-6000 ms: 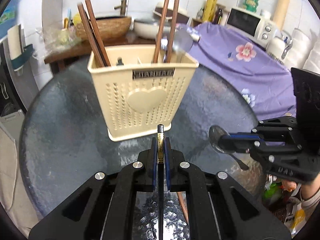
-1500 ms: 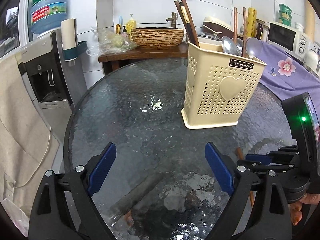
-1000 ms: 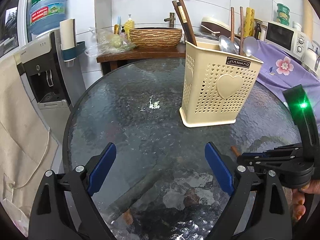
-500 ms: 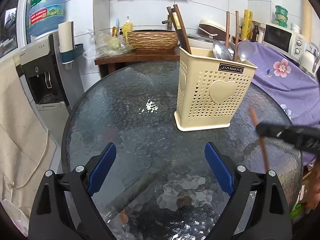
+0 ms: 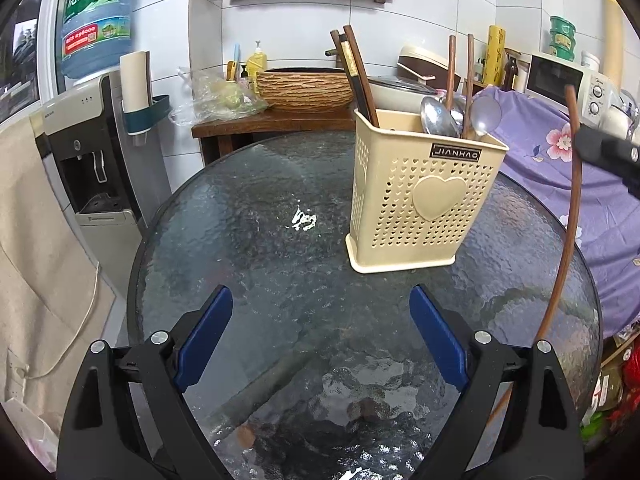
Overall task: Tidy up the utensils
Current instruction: 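Lift the chopstick with the right tool up over the basket, then lower the chopstick into the basket and open the right tool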
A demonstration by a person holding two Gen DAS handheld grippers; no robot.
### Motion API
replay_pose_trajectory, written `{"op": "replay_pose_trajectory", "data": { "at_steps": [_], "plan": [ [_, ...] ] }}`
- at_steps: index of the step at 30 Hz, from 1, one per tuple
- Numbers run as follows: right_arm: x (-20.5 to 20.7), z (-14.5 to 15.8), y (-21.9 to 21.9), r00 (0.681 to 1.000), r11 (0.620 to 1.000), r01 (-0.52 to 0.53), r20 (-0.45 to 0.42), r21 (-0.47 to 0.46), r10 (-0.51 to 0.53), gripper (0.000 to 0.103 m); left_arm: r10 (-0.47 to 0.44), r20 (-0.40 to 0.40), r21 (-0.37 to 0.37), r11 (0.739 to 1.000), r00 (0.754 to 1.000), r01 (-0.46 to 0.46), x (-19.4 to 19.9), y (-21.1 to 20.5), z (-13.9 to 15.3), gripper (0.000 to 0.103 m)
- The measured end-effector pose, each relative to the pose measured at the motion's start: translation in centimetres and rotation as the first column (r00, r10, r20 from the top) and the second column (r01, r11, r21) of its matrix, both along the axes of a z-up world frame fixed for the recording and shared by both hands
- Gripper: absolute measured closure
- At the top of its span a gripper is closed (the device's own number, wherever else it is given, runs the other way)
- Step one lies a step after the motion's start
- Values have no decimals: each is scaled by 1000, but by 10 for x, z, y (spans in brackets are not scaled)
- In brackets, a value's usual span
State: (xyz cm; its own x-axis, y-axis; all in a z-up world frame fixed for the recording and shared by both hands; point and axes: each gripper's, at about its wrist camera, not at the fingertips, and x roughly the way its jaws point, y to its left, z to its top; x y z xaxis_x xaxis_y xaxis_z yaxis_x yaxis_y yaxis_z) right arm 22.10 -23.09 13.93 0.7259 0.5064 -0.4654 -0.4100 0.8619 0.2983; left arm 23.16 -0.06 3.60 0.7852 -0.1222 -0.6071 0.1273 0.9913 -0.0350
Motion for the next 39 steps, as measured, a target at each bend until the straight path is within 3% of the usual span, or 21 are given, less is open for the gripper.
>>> {"op": "replay_pose_trajectory", "data": {
  "at_steps": [9,17,21,26,39],
  "plan": [
    [7,64,17,991,999,-53,120,-15,54,97,35,18,-29,999,999,-35,-2,14,10,14],
    [27,143,38,939,999,-41,339,-30,49,97,36,14,-45,998,999,-36,-5,13,9,14],
    [43,161,45,906,1000,8,424,-29,5,97,33,6,-45,998,999,-32,-7,11,5,14],
    [75,152,55,896,998,52,444,-33,-32,97,31,-9,-52,998,999,-31,-7,10,0,14],
    [106,61,60,948,995,84,312,-61,-61,96,42,-9,-66,997,999,-42,-10,14,-2,13]
  ]
}}
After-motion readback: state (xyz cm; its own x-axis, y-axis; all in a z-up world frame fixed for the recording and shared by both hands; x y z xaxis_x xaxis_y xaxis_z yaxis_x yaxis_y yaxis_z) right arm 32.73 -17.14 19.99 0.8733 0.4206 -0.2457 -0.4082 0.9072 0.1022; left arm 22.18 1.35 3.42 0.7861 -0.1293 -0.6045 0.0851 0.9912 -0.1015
